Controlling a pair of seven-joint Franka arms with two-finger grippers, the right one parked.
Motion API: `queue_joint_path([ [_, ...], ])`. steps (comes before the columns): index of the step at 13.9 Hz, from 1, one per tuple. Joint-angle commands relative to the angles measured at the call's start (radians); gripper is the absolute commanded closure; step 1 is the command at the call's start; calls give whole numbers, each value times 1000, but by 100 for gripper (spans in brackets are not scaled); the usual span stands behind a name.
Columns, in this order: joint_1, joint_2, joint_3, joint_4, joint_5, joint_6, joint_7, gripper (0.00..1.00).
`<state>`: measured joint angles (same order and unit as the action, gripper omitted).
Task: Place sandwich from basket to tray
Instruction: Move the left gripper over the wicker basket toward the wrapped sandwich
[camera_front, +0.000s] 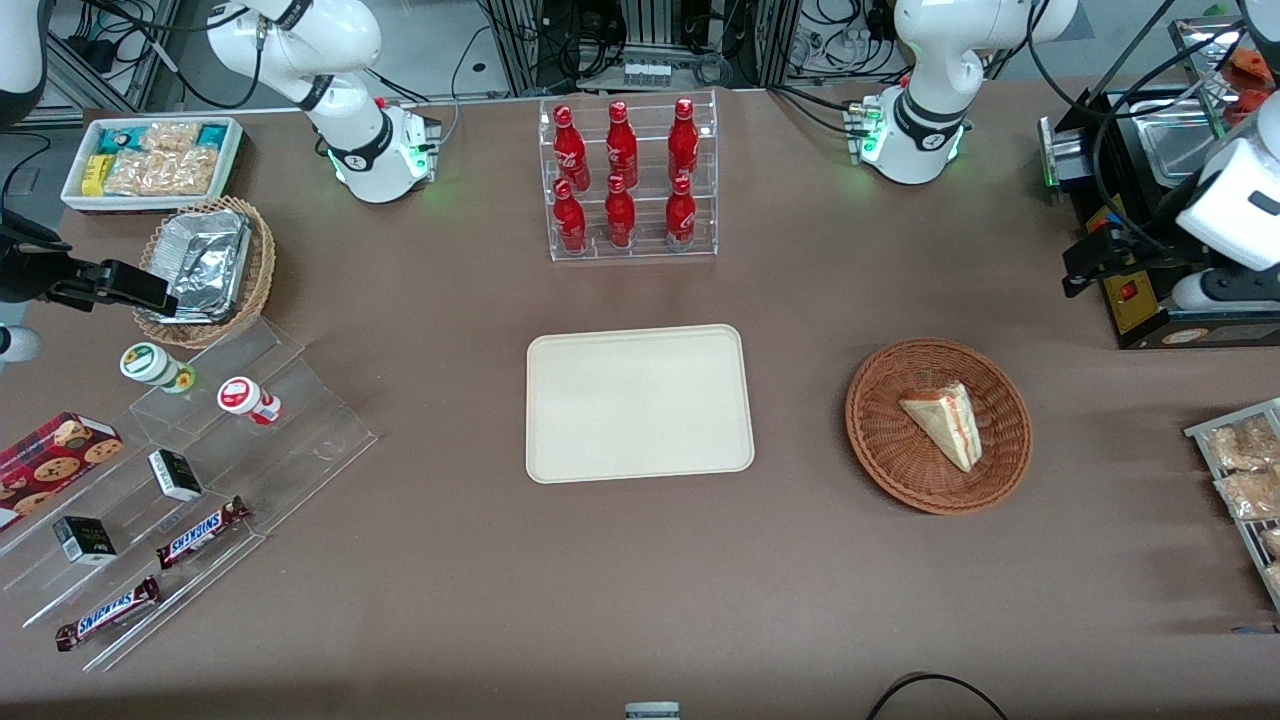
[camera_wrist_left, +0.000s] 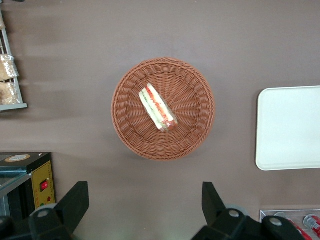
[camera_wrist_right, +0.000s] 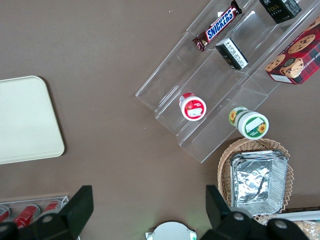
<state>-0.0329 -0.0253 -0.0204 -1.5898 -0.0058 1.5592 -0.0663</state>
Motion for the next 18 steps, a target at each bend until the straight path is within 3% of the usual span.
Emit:
queue_joint_path([
  [1, -16, 7, 17, 25, 10, -43, 14, 0],
  [5, -15, 31, 17, -10, 23, 10, -1, 0],
  [10, -16, 16, 7, -272, 38, 335, -119, 0],
  [18, -19, 21, -21, -636, 50, 809, -498, 0],
])
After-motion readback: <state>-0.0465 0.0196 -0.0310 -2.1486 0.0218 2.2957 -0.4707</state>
